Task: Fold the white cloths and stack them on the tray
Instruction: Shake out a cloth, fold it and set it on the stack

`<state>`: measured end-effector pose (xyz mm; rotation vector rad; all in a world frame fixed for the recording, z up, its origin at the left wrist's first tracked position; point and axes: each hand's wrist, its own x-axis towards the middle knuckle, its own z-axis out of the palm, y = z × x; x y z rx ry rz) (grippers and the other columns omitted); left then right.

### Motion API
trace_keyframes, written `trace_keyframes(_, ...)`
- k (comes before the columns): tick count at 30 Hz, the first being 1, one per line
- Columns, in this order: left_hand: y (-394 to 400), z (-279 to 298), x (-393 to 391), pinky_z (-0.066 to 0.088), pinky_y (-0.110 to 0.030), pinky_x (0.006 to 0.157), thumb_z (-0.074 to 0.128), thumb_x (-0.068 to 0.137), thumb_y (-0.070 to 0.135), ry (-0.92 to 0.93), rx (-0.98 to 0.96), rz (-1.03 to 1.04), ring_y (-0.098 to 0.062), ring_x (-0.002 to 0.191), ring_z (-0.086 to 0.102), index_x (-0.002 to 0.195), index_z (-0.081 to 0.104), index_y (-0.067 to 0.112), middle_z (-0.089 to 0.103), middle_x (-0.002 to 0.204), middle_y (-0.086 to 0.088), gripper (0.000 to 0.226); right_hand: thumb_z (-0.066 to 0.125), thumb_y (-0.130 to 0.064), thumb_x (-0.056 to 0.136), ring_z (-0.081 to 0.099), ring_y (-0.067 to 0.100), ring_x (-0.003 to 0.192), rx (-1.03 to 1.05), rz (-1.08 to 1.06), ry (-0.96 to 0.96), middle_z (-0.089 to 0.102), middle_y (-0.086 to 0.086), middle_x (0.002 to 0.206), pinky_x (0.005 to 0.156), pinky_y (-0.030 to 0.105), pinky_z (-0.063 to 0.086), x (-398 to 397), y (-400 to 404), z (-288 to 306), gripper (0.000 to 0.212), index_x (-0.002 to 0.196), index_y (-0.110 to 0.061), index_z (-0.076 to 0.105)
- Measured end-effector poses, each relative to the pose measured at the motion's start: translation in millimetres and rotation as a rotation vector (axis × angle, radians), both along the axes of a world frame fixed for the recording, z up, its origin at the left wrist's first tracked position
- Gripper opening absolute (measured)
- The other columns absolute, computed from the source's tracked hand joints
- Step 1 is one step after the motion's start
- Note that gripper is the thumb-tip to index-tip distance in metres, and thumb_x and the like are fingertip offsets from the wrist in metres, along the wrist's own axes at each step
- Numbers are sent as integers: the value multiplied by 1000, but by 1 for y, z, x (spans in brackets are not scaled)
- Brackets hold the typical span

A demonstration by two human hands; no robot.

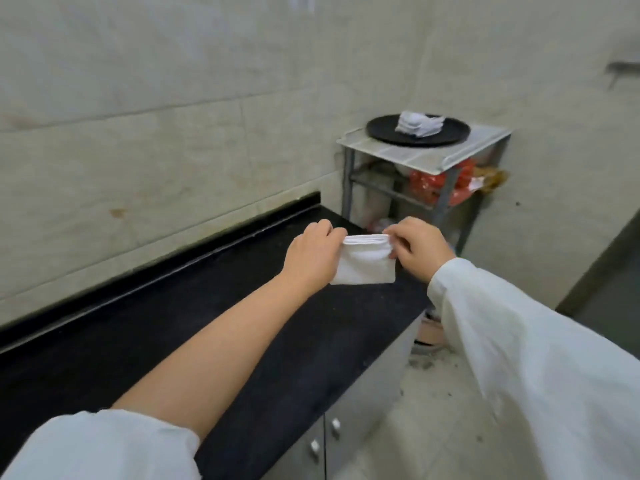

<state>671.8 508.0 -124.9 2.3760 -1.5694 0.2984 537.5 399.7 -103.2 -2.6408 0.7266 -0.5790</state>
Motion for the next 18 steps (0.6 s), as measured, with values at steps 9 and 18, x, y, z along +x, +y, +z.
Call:
trace_keyframes(9,-216,112,-30,34,-33,91,48,92,12,155,-336,-100,-31,113,50,116,59,0,56,117,-22,29,44,-1,90,63,31,106,36,-228,-289,69,20,109,94,32,46,-27,-200,128,30,110,-3,66)
trace_keyframes(18,-403,116,15,40,-34,84,49,92,10,149,-303,-41,-34,108,55,112,65,6,63,112,-22,26,52,-1,85,55,31,108,-200,-218,-257,65,21,111,80,26,32,15,-387,106,25,104,1,68)
